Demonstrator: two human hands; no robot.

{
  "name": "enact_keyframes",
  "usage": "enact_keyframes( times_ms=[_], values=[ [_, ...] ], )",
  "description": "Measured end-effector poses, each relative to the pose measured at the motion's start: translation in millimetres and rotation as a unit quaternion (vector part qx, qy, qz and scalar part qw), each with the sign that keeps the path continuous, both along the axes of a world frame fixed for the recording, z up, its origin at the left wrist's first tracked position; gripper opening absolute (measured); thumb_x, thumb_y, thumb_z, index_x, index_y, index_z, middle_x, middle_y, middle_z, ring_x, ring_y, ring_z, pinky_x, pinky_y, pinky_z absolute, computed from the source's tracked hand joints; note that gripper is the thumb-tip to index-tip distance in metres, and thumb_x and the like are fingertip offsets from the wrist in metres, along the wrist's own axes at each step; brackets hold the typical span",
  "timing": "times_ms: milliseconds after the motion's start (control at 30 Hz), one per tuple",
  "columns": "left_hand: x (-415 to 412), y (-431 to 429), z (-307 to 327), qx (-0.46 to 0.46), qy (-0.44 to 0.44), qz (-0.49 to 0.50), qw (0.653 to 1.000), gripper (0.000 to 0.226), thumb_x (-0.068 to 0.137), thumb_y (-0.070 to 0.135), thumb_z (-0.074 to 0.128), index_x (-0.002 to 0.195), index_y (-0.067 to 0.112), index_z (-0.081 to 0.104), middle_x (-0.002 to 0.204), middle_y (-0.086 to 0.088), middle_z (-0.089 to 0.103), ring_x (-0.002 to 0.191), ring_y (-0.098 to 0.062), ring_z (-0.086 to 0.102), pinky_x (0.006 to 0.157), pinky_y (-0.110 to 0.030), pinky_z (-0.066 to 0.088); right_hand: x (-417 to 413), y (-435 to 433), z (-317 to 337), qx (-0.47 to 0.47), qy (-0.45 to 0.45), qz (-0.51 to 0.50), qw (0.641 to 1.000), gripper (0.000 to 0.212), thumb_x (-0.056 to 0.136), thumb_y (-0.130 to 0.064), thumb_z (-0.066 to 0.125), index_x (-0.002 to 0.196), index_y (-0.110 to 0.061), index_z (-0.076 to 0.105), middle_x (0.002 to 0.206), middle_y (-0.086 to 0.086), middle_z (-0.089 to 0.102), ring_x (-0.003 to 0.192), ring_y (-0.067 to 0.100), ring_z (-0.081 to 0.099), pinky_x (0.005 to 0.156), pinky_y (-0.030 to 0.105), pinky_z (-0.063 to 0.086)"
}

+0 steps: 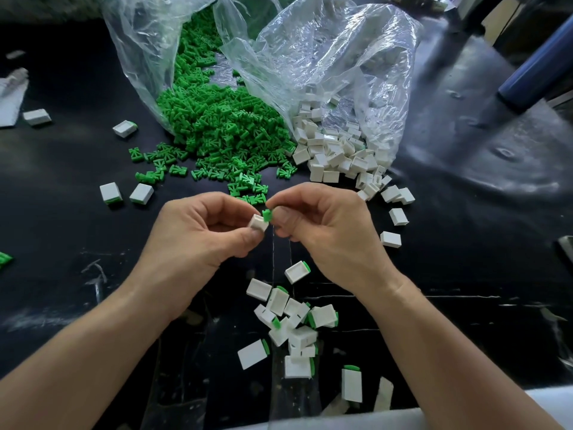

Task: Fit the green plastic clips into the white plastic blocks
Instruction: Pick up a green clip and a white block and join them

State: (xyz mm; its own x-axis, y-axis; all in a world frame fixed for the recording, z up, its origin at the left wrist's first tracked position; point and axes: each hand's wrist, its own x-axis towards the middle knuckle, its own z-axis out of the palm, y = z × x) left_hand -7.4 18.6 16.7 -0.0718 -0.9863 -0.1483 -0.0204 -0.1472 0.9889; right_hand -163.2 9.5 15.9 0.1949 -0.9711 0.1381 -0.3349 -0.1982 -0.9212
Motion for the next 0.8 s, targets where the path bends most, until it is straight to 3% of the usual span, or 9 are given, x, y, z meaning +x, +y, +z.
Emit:
enact_keyframes(
  times_ms=[133, 267, 433, 567, 700, 800],
  values=[
    [-0.8, 1.3, 1.1, 0.015, 0.034, -0.011, 0.999, 0.011, 0.055, 0.015, 0.070, 0.066, 0.013, 0.070, 0.064, -0.007, 0.069, 0.059, -0.014, 0.067, 0.052, -0.020, 0.055, 0.6, 0.7, 0.8, -0.004, 0.015, 0.009, 1.000, 0.012, 0.082, -0.006, 0.065, 0.084, -0.016, 0.070, 0.067, -0.005, 0.063, 0.061, 0.007, 0.059, 0.065, 0.027, 0.051],
    [-1.8, 1.8, 1.5, 0.007, 0.022, -0.018, 1.000, 0.013, 0.060, 0.009, 0.069, 0.073, 0.008, 0.067, 0.062, -0.005, 0.069, 0.057, -0.012, 0.067, 0.053, -0.019, 0.054, -0.8, 0.8, 0.4, -0.002, 0.044, 0.023, 0.999, 0.009, 0.081, -0.005, 0.065, 0.086, -0.011, 0.071, 0.060, -0.016, 0.058, 0.060, -0.002, 0.056, 0.062, 0.013, 0.044],
    [-0.2, 0.8, 2.0, -0.003, 0.003, -0.013, 1.000, 0.016, 0.055, 0.016, 0.071, 0.070, 0.014, 0.069, 0.064, -0.003, 0.070, 0.057, -0.012, 0.066, 0.052, -0.018, 0.053, 0.4, 1.4, 1.2, 0.058, 0.082, 0.029, 0.995, 0.009, 0.088, -0.014, 0.059, 0.085, -0.012, 0.068, 0.064, -0.005, 0.062, 0.059, 0.008, 0.058, 0.067, 0.031, 0.053],
    [0.1, 0.5, 0.1, 0.011, 0.012, -0.011, 1.000, 0.017, 0.057, 0.015, 0.070, 0.074, 0.011, 0.068, 0.063, -0.003, 0.070, 0.055, -0.010, 0.066, 0.049, -0.015, 0.050, -0.1, 3.8, 3.3, 0.026, 0.147, 0.043, 0.988, 0.017, 0.091, -0.020, 0.053, 0.078, -0.013, 0.061, 0.066, 0.002, 0.061, 0.066, 0.020, 0.057, 0.069, 0.043, 0.048],
    [1.2, 0.5, 2.2, 0.049, 0.047, -0.042, 0.997, 0.010, 0.055, 0.017, 0.069, 0.063, 0.011, 0.070, 0.063, -0.010, 0.070, 0.054, -0.013, 0.066, 0.048, -0.016, 0.050, 1.2, 4.3, 6.1, 0.017, 0.141, 0.057, 0.988, 0.021, 0.092, -0.015, 0.051, 0.072, -0.018, 0.052, 0.066, 0.007, 0.058, 0.067, 0.026, 0.054, 0.067, 0.045, 0.046],
    [2.3, 2.5, 5.5, 0.020, 0.020, -0.062, 0.998, 0.011, 0.056, 0.017, 0.070, 0.064, 0.010, 0.069, 0.060, -0.011, 0.068, 0.050, -0.013, 0.064, 0.047, -0.016, 0.050, -0.8, 3.5, 8.5, 0.015, 0.155, 0.079, 0.985, 0.021, 0.092, -0.013, 0.051, 0.071, -0.015, 0.051, 0.066, 0.010, 0.057, 0.066, 0.026, 0.053, 0.065, 0.044, 0.045]
  ],
)
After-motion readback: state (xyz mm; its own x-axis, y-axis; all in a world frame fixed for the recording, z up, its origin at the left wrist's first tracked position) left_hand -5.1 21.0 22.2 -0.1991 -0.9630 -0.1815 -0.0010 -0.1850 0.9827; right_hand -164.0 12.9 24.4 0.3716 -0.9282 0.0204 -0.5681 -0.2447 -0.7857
